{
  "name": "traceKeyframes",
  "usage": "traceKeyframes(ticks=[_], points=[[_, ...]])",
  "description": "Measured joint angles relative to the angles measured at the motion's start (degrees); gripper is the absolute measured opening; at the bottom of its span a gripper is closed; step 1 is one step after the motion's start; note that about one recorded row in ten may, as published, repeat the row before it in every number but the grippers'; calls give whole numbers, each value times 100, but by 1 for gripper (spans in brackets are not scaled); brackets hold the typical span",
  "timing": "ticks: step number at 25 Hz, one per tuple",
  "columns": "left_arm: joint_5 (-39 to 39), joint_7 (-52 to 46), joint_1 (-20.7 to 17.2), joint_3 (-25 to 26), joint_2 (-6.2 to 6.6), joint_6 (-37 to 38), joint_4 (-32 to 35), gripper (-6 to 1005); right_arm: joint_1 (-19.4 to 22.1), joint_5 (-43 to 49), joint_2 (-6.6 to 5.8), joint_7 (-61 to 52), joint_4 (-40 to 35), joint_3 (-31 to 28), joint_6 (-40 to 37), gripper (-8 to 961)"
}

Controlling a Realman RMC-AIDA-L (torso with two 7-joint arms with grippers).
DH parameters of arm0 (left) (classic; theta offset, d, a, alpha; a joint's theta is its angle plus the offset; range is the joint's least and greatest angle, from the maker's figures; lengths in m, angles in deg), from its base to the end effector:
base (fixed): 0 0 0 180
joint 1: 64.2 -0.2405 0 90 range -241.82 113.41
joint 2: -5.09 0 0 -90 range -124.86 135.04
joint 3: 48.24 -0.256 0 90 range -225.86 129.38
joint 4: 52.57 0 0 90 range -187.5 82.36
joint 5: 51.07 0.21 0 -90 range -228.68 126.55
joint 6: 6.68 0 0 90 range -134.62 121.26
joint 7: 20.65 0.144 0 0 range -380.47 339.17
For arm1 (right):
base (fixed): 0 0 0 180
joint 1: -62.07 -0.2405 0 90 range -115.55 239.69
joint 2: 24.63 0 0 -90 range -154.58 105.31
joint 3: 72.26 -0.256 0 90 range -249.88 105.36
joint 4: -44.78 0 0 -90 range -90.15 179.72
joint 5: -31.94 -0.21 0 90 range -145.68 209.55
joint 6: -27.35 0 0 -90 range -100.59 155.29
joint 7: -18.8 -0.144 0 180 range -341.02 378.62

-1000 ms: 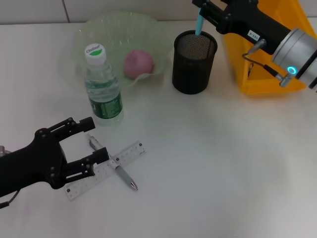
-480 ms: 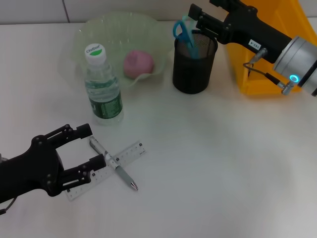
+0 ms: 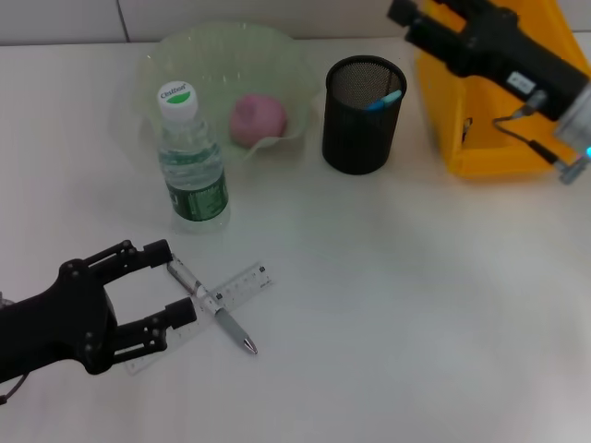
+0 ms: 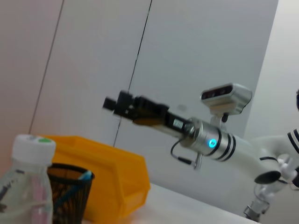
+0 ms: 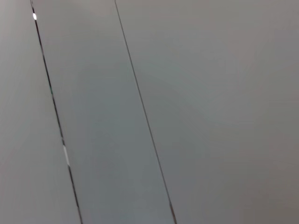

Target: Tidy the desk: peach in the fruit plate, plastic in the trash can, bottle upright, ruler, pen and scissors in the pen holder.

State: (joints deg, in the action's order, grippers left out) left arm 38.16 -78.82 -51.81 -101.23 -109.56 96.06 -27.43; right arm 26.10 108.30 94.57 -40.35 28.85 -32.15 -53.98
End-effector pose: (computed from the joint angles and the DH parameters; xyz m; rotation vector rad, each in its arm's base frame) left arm -0.3117 0.2183 0.0072 -2.5801 -0.5470 -1.1071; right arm 0.2271 0.3719 -0.0024 -2.1700 0.5670 1.2537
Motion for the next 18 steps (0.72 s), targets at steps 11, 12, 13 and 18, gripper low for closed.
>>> traceKeyframes(ticks=[11,12,13,18], points=[[703,-905,99,-78,43,-147,535,800,1465,1055,-293,-1544,-2046,-36,-1862,755],[930,-1303,139,-78,13,-275,848,800,1518,1336,-372,-1568,-2124,-43,-2073,755],[1125,-1600,197,-78,-10,-378,1056,800,1541,1696,-450,-1568,-2171,-50,-2341,755],[1701,-2339,408,-78,-83,-567,1566,799,1541,3245,-561,-1178,-2151,-249,-3455,755]])
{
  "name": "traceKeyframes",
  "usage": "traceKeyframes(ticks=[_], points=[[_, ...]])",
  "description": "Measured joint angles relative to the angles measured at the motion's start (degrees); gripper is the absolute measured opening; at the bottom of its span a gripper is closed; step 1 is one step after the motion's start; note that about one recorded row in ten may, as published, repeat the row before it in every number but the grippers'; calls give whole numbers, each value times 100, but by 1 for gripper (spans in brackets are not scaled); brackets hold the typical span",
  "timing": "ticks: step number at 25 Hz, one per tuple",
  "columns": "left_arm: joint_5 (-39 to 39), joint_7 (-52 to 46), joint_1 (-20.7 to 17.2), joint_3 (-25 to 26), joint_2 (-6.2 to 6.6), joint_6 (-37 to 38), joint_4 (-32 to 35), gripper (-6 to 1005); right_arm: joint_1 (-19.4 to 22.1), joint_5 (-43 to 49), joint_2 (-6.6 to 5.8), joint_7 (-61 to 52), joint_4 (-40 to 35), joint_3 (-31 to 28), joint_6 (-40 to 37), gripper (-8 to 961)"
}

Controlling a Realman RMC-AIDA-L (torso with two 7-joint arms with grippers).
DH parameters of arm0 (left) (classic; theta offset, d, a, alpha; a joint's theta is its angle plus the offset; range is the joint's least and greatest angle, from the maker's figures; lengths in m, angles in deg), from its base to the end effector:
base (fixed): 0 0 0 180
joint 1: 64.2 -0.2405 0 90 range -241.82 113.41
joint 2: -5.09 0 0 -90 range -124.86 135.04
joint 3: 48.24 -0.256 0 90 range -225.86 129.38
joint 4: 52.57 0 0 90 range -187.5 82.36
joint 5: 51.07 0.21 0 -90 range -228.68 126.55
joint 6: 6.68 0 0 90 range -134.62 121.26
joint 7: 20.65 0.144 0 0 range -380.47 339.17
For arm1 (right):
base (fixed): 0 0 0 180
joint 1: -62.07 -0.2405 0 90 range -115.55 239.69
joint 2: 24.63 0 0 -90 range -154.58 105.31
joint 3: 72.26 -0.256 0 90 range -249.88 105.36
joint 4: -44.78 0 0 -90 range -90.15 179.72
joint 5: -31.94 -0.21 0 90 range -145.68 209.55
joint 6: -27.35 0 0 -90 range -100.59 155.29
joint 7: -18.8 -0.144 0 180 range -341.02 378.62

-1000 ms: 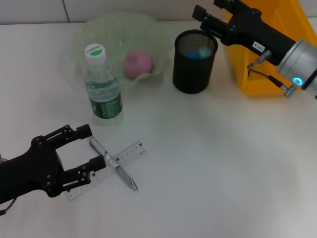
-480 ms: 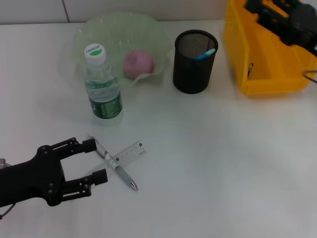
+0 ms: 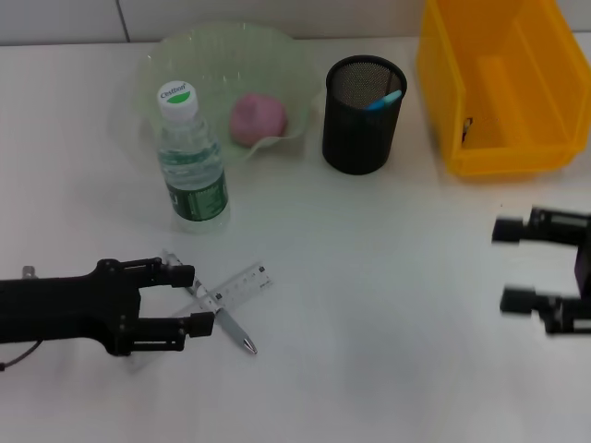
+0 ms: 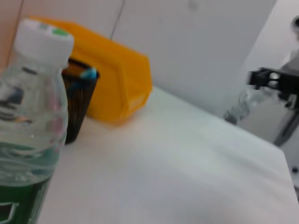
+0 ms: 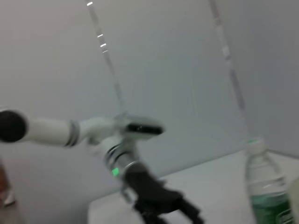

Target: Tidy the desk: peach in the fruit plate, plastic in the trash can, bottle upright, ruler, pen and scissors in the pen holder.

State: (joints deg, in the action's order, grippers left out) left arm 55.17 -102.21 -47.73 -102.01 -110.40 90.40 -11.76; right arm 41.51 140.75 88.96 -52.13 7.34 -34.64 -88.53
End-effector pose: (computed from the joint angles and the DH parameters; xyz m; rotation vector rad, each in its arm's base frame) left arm -0.3030 0.2544 0.0075 -2.8409 -0.7945 -0.7038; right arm 0.2842 0.2470 0.0534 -2.8529 0.4379 1.0391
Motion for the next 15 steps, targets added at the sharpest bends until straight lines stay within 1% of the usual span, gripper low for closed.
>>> traceKeyframes(ticks=[1,5,6,9,10,11,12,13,14,15], points=[[277,-346,117,-2,-39,-8,287,799,0,0,0,0,0,0,0,755],[277,-346,117,-2,-39,-8,287,800,16,375,86,125,24,29,-91,755],[563,-735,212,-1,-79,-9,624,800,16,453,115,149,34,30,-63,755],[563,-735,212,-1,-79,-9,624,800,26,593,174,256,81,29,57,755],[1542,-2222,474,-256,-309,-39,1849,800,47,630,191,336,138,27,171,755],[1542,-2222,474,-256,-309,-39,1849,800,47,630,191,336,138,27,171,755],[1592,-2615,588,-518,-315,-86,2000,800,63,653,195,395,189,17,257,755],[1592,-2615,588,-518,-315,-86,2000,799,74,675,196,447,235,5,334,755],[1593,-3021,764,-984,-321,-395,2086,799,79,692,192,473,272,-7,394,755],[1594,-3081,796,-1083,-322,-476,2085,799,84,715,162,524,366,-23,499,755]])
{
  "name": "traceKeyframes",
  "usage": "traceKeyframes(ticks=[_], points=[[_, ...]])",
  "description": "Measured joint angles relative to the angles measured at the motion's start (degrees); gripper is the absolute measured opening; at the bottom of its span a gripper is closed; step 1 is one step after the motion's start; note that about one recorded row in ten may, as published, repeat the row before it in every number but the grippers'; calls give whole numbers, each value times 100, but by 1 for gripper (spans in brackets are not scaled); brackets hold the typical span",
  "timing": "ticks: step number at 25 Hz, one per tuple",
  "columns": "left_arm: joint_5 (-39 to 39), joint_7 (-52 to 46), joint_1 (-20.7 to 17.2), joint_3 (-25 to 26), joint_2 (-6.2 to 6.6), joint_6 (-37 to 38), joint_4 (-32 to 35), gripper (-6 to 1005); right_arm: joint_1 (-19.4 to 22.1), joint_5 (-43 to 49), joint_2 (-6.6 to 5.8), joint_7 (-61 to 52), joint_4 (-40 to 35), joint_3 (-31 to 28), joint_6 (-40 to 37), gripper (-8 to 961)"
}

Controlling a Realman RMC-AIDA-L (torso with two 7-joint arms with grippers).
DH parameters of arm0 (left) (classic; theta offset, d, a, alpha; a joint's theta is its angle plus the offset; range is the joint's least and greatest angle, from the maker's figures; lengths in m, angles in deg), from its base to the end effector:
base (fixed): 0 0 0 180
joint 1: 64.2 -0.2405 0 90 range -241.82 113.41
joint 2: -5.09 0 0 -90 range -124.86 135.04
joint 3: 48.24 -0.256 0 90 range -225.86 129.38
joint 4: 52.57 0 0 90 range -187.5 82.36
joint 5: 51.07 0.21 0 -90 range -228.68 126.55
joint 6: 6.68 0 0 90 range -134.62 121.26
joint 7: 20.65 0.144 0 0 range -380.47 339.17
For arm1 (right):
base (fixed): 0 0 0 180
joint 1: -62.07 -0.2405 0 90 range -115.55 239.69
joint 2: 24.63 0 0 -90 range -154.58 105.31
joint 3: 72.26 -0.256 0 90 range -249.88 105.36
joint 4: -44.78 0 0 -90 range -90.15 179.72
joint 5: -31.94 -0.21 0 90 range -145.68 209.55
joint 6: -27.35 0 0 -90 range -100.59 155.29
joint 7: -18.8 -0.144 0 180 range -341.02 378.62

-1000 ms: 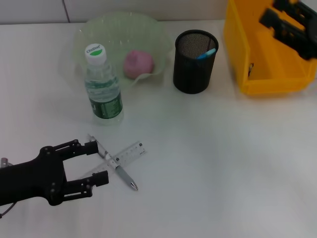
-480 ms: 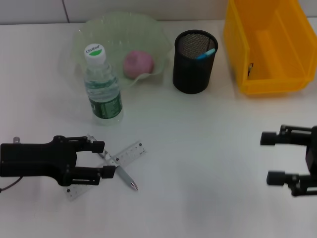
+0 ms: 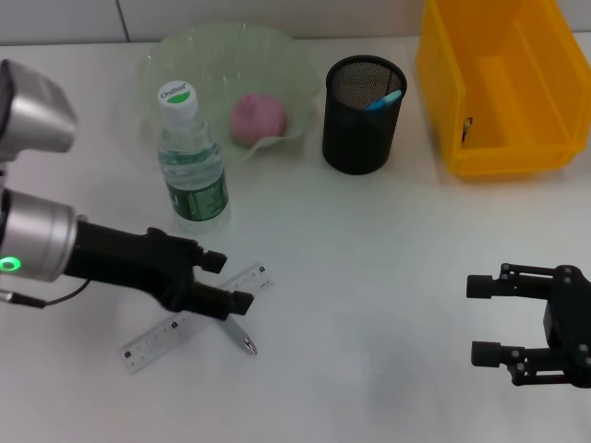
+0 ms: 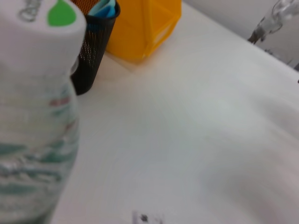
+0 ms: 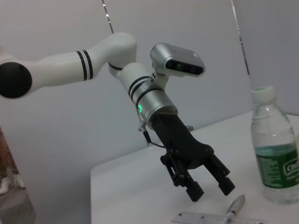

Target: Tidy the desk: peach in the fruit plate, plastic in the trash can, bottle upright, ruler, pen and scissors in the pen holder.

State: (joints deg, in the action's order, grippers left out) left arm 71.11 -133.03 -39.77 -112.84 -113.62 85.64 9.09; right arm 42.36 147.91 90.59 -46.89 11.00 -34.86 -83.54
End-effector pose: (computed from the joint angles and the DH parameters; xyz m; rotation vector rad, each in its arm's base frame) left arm -0.2393 0.3083 -0.0040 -2.9445 -0.9149 -0.1427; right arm 0.3008 0.2352 0.0230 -2.8867 0.5025 0.9177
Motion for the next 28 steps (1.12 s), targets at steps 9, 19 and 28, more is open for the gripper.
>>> traceKeyframes(ticks=[9,19,28], points=[[84,-483,322,-911,9,-786,-14,799,9,-9,-41,47,98,-129,157,754],[508,-1302,394,-1423,-9,-1082,344,799,3,-21,-32,42,109,-229,289,754],[1322,-3163,361,-2011,0,-327,2333,800,-1,-31,-18,30,110,-246,314,754]])
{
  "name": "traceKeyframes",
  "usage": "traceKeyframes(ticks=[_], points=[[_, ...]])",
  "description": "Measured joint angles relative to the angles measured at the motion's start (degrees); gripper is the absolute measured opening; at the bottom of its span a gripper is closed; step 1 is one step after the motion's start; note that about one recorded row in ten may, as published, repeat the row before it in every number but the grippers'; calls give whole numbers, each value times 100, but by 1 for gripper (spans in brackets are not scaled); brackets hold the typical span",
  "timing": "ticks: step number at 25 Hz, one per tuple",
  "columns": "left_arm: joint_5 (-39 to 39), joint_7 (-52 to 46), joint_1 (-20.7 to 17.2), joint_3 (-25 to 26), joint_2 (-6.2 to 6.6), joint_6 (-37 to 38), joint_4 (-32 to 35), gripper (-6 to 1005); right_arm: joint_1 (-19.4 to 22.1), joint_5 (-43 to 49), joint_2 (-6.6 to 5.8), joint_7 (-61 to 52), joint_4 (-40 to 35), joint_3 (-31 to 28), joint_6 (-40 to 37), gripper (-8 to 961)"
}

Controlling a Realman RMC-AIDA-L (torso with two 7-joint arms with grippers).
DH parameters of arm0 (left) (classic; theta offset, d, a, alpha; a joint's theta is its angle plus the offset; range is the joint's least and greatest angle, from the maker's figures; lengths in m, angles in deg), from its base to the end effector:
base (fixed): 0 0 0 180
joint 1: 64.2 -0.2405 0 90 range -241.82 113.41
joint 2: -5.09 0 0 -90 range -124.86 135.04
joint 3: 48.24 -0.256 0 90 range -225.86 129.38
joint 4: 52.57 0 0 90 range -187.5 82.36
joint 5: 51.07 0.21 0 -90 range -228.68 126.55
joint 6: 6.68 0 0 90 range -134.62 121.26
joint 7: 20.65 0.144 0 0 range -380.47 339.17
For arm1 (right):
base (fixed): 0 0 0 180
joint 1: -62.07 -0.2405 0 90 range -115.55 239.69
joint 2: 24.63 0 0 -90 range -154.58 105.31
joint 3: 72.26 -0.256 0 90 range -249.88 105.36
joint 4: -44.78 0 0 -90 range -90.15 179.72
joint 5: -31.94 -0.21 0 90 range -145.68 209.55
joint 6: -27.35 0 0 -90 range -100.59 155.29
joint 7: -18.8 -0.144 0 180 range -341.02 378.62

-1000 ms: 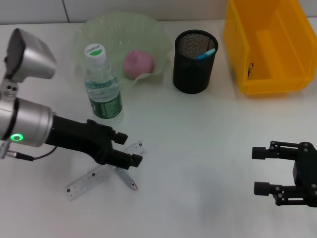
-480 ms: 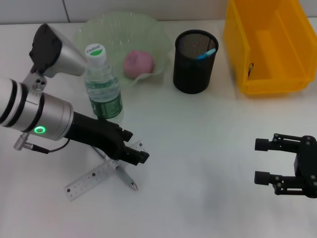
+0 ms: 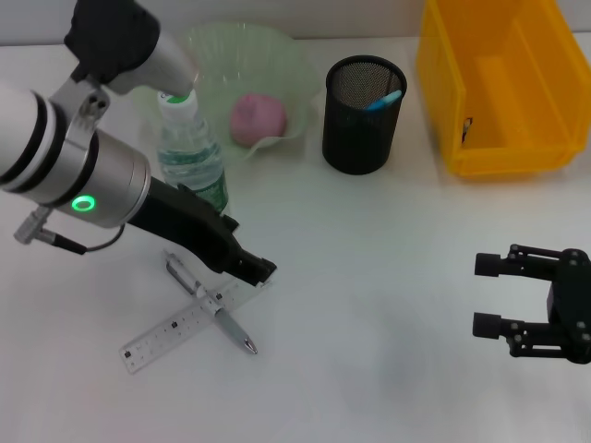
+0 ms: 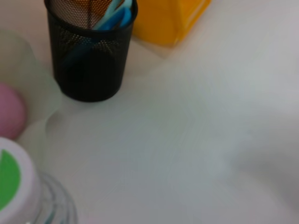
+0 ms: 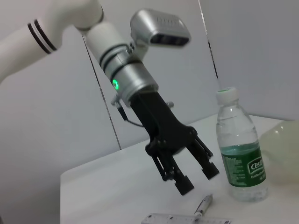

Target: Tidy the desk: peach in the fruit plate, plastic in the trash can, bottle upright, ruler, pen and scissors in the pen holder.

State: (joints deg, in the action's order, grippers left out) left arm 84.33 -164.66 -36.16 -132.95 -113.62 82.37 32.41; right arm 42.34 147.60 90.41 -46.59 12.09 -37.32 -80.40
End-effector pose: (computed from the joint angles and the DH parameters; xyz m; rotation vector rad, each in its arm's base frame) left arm -0.1576 0.3231 -0.0124 -2.7906 -0.8292 0.2822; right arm 0.3078 0.2422 0.0248 -2.8047 0.5345 0.8941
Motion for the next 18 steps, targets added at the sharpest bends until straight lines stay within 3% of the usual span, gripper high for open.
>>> traceKeyframes(ticks=[3,4,7,12,18], points=[[241,-360,76,-108,0,109,197,799,4,3,-1,13,0,-96,0,753],[627,-921,272,-393,-18,305,367,799,5,5,-4,16,0,-117,0,753],[766,-1177,390,-656,-37,334,365,799,11,6,-13,48,0,-134,0,753],[1080,-1547,468,-1154,-44,99,302,799,13,5,-16,99,0,-136,80,753],[1139,-1657,486,-1374,-47,-278,-118,799,-10,6,-14,129,-1,-137,142,753]])
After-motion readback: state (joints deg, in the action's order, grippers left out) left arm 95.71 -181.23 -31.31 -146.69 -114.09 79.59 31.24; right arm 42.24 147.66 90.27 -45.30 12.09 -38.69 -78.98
